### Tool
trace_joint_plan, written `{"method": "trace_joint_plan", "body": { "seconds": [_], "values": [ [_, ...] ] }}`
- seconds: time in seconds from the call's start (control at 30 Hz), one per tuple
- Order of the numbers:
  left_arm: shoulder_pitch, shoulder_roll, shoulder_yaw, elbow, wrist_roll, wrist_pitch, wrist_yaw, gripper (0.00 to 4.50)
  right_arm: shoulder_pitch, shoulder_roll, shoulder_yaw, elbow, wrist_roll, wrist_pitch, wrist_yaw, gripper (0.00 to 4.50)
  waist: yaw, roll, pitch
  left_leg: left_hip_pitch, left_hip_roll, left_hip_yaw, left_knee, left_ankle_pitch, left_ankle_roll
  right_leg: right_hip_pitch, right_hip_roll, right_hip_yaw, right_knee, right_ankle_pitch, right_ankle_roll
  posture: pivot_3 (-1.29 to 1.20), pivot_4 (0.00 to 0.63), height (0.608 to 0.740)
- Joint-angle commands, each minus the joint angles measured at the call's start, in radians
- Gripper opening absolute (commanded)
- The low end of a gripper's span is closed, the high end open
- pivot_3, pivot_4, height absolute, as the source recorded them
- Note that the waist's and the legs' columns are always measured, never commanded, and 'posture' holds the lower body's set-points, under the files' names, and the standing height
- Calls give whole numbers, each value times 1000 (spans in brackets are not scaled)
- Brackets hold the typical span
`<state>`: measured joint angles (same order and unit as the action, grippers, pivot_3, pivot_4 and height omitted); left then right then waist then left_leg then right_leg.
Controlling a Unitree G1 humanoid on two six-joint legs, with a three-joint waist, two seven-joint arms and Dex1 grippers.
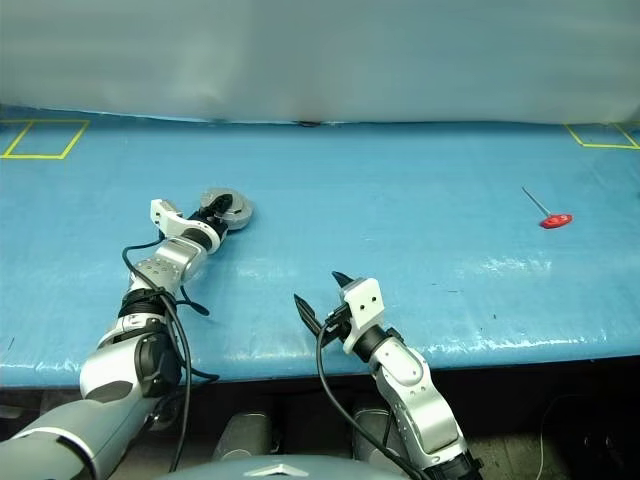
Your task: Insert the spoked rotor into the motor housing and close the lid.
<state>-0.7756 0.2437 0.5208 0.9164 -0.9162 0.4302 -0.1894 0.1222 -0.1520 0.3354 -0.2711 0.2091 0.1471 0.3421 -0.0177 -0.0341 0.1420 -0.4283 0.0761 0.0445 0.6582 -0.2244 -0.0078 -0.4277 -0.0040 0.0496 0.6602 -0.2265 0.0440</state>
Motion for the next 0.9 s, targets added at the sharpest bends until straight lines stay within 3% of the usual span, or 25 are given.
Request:
{"method": "trace_joint_plan", "body": {
  "seconds": [0.03,0.1,0.5,0.9],
  "values": [
    [16,26,24,-31,25,27,7,4039,-19,15,-8,-2,-4,7,3,4500,-3,0,0,1,0,0,0,0,0,0,0,0,0,0,0,0,150,740],
    [42,35,30,-56,35,51,14,4477,-29,26,-6,9,-5,11,2,4500,-10,0,0,2,0,0,0,0,0,1,0,0,1,0,0,0,150,740],
    [283,92,98,-342,6,250,107,4477,-63,52,10,53,-6,31,40,4500,-56,-1,-2,19,3,7,-9,1,-1,8,3,7,3,-2,-2,0,150,740],
    [598,108,102,-699,-52,459,121,4477,-84,60,-1,64,0,42,58,4500,-57,1,-6,33,3,12,-13,0,-2,15,1,14,4,-7,-7,0,150,740]
  ]
}}
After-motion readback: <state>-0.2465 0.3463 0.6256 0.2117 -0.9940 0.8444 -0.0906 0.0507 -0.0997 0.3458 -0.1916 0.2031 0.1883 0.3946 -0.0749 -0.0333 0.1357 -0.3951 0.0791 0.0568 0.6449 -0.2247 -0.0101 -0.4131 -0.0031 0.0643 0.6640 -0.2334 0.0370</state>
